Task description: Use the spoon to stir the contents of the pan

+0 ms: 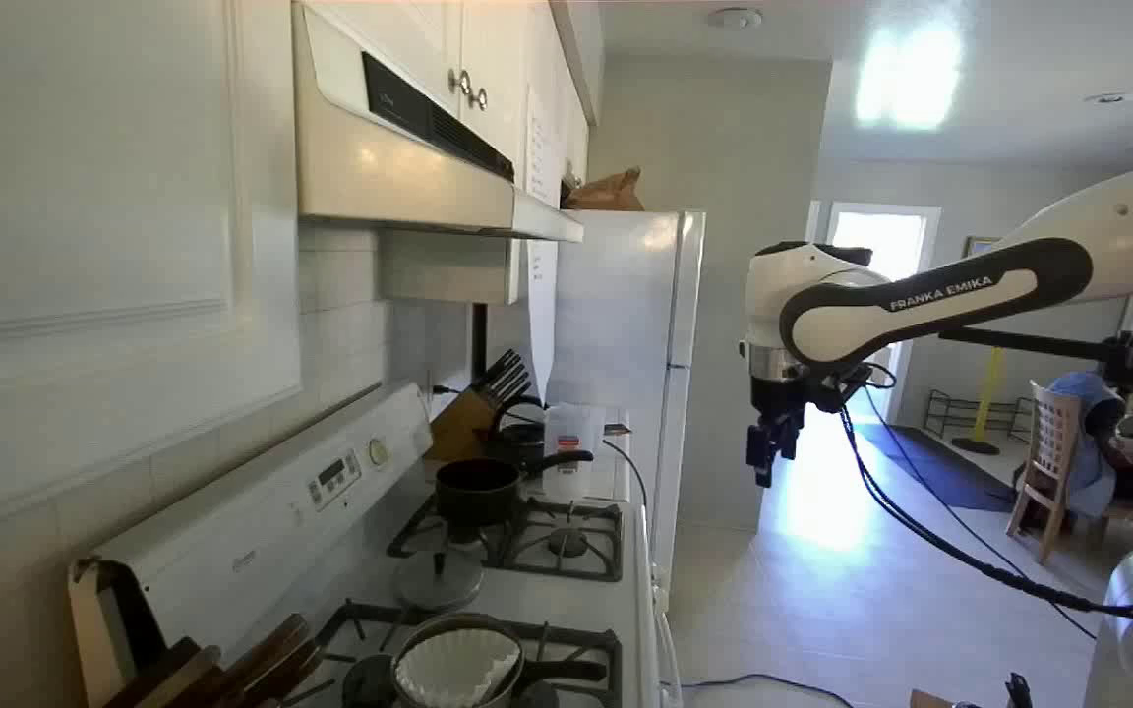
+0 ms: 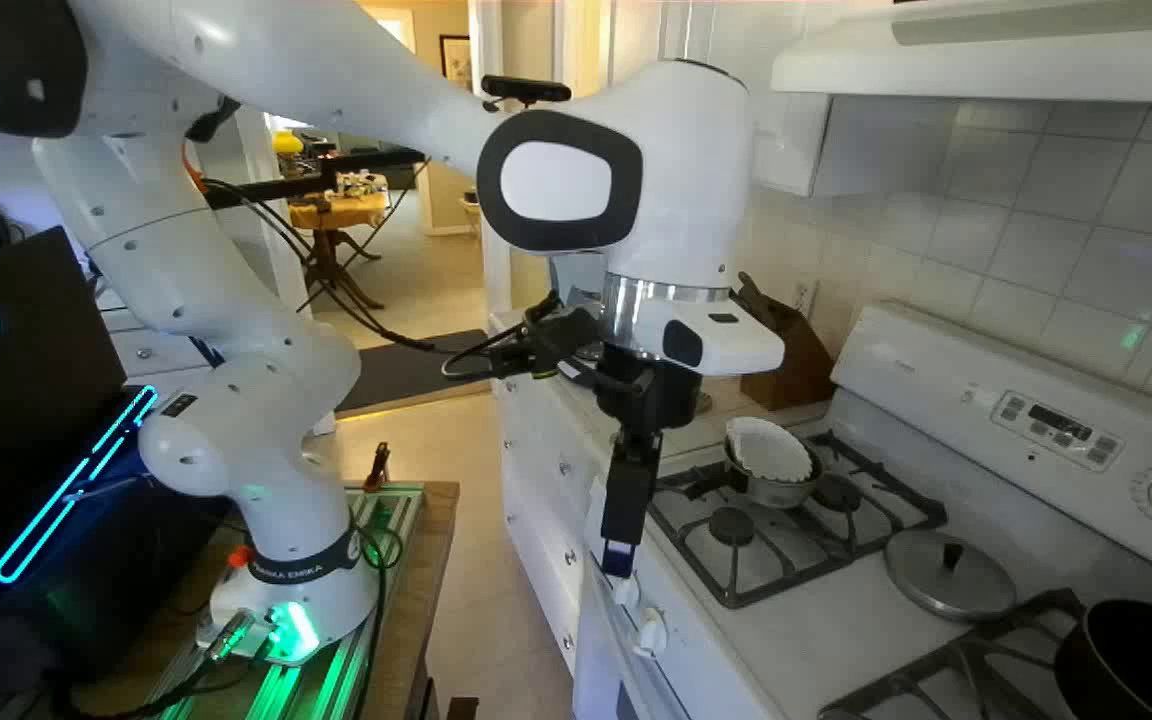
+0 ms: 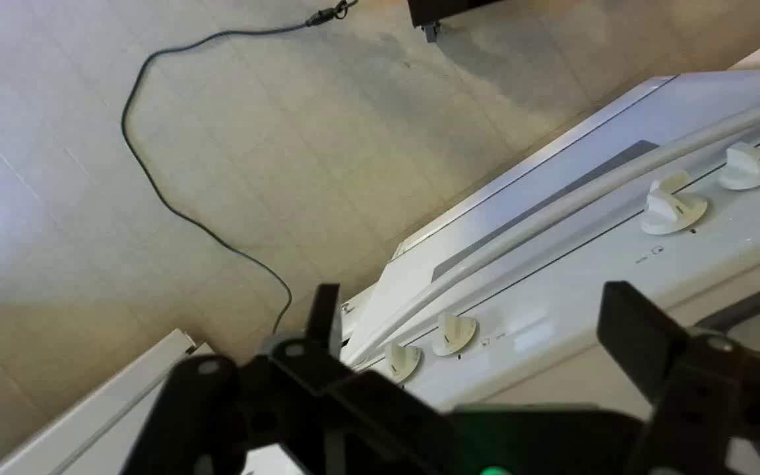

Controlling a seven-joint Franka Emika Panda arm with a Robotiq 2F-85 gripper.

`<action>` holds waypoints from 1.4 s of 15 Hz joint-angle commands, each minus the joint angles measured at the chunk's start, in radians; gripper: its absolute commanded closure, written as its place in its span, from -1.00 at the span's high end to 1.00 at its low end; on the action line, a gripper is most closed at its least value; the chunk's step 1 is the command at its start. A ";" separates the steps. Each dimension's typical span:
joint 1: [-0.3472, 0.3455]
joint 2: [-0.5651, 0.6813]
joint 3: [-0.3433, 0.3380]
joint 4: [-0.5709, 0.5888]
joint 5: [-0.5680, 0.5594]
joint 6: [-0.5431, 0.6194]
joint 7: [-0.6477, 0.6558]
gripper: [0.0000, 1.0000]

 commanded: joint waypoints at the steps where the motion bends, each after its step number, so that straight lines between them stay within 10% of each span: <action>1: 0.019 0.000 -0.016 0.002 -0.007 -0.004 0.005 1.00; 9: 0.023 -0.006 -0.021 -0.008 -0.006 0.020 -0.007 1.00; 21: 0.247 0.212 0.085 0.102 -0.014 0.228 -0.298 1.00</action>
